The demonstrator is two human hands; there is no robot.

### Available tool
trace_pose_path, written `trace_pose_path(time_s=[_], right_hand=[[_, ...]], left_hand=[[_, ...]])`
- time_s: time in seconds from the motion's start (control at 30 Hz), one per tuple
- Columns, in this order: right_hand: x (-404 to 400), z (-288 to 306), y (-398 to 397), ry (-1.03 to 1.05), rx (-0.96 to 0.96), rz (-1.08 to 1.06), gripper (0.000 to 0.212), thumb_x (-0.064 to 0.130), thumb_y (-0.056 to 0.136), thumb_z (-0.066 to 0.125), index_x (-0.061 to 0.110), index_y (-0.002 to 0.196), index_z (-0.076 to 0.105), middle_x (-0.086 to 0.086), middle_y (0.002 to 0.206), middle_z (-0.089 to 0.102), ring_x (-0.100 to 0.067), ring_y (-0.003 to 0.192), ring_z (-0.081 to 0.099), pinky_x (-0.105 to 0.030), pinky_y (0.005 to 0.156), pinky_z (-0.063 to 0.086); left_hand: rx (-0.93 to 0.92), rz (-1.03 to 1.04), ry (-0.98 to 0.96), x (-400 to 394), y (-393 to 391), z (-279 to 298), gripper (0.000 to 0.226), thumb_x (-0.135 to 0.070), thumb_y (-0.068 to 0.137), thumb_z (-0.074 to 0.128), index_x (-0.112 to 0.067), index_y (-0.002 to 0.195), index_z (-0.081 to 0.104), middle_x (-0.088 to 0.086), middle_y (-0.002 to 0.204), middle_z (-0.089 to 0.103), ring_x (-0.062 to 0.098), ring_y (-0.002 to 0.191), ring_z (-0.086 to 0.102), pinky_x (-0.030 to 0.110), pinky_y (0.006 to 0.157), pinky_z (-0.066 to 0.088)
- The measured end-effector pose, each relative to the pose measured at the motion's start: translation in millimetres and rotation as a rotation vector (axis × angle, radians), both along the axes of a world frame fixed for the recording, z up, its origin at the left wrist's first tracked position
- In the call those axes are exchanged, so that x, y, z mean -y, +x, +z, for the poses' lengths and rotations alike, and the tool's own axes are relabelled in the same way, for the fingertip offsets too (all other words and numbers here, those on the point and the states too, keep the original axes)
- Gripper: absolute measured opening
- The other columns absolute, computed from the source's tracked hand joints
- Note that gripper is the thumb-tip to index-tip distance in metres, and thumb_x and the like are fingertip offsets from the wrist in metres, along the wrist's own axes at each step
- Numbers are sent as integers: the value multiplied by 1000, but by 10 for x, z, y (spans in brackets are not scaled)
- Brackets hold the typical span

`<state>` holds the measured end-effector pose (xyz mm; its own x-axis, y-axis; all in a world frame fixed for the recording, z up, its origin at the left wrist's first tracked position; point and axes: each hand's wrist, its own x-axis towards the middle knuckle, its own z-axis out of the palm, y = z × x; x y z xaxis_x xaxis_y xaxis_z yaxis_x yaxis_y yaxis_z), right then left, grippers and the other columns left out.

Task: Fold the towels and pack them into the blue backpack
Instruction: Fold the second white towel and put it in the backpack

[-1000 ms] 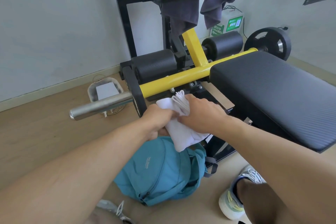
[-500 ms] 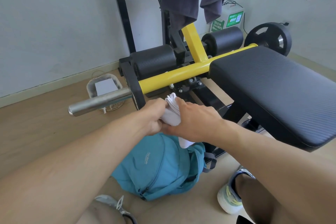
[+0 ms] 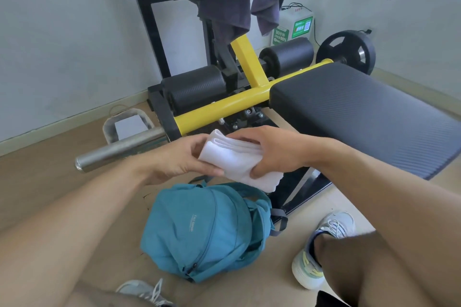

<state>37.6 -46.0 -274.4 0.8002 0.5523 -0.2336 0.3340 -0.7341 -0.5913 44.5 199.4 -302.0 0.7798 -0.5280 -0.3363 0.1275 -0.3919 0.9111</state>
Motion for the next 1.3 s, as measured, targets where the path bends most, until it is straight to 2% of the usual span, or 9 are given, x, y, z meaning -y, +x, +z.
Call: trace_pose_path(time_s=[0.2,0.4,0.57,0.7,0.83,1.0,1.1,1.2,1.3], right_hand=[[43,-39,32,-45,10,26,71,21,74,83,35,135,48,17,117,57,-6,104,55,-29,85,53],[124,-25,54,113,-46,-59,93,37,73,89,42,146,33,16,135,51,-6,116,56,-26,92,54],[218,-14,68,288,-49,-132,61,34,73,90,35,122,52,12,129,52,-13,115,58,-38,93,58],[192,-9,67,525,-162,-233,36,23,83,83,9,110,63,-11,122,64,-31,109,66,-56,93,55],[168,24,113,688,-193,-298,20,13,85,79,8,94,62,-14,107,70,-22,95,69,-43,84,57],[192,13,146,539,-138,-303,66,1,77,85,19,133,54,-5,113,67,-20,101,68,-32,88,59],[164,-55,82,152,-66,-157,98,30,78,87,39,156,29,7,138,55,-11,124,54,-35,107,49],[3,-58,-31,28,-37,-96,116,61,74,82,44,160,6,11,164,25,-14,151,21,-45,122,28],[-158,-64,-72,23,-41,-90,122,60,76,80,39,161,-5,2,153,40,-18,136,42,-40,112,41]], left_hand=[[174,48,69,76,-11,-37,62,-48,62,92,-32,117,69,-4,115,75,21,111,70,46,99,56],[86,222,-169,106,17,-5,37,-38,69,81,-30,105,78,-2,102,77,12,89,72,22,65,57],[-141,441,-370,57,36,-10,57,-31,72,78,-13,124,68,14,121,73,24,103,73,37,75,64],[-186,469,-464,27,34,10,66,-32,69,92,-10,126,67,16,125,72,28,108,71,42,83,63],[-163,483,-535,12,69,41,51,-27,76,76,-12,124,68,13,123,72,29,112,69,45,87,62],[121,399,-332,22,97,41,50,-27,70,83,-19,117,68,-1,107,75,18,101,69,31,77,57],[204,273,-223,46,72,16,44,-20,71,80,-15,113,67,-3,100,73,15,95,68,28,76,53],[197,171,-186,107,24,-13,43,-16,71,82,-15,111,66,0,101,73,15,95,68,24,75,53],[224,201,-186,193,3,-14,42,-26,76,86,-18,113,67,3,109,73,21,101,68,31,77,56]])
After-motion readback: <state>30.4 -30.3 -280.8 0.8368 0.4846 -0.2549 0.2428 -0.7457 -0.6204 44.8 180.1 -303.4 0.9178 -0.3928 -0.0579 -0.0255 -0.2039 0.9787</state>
